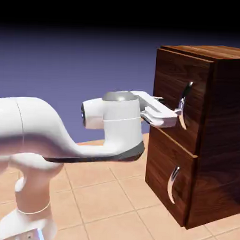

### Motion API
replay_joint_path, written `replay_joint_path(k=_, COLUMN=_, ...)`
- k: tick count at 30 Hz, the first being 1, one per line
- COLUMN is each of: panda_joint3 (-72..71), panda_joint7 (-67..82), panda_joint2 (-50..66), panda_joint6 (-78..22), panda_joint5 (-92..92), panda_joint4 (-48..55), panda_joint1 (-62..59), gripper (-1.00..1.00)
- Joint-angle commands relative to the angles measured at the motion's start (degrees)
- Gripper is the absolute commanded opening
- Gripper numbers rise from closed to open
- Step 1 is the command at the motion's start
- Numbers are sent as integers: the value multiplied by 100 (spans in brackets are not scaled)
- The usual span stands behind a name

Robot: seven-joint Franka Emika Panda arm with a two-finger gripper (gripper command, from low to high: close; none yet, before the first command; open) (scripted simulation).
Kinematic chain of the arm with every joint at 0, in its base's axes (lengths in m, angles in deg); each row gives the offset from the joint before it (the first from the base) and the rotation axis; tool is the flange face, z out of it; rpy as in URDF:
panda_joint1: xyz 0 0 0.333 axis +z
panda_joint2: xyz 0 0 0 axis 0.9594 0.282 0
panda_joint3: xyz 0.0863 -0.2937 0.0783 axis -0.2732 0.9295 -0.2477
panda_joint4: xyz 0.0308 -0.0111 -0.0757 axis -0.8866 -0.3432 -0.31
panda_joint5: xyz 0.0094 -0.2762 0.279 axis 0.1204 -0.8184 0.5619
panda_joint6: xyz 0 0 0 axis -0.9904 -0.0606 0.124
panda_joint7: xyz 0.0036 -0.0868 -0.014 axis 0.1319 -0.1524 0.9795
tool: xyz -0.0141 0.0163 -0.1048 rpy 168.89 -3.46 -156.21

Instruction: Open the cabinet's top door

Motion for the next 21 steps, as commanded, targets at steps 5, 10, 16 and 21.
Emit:
replay_joint_path(k=5, panda_joint3=443, panda_joint7=-83, panda_joint2=387, panda_joint6=-372, panda_joint5=-151, panda_joint4=626, panda_joint1=1014, gripper=0)
replay_joint_path(k=10, panda_joint3=-46, panda_joint7=-485, panda_joint2=626, panda_joint6=-680, panda_joint5=-49, panda_joint4=216, panda_joint1=391, gripper=-100)
replay_joint_path(k=16, panda_joint3=-1163, panda_joint7=-278, panda_joint2=565, panda_joint6=-1528, panda_joint5=1041, panda_joint4=-812, panda_joint1=-849, gripper=-100)
replay_joint_path(k=21, panda_joint3=-2201, panda_joint7=15, panda_joint2=293, panda_joint6=-2225, panda_joint5=2191, panda_joint4=-1565, panda_joint1=-1664, gripper=-100)
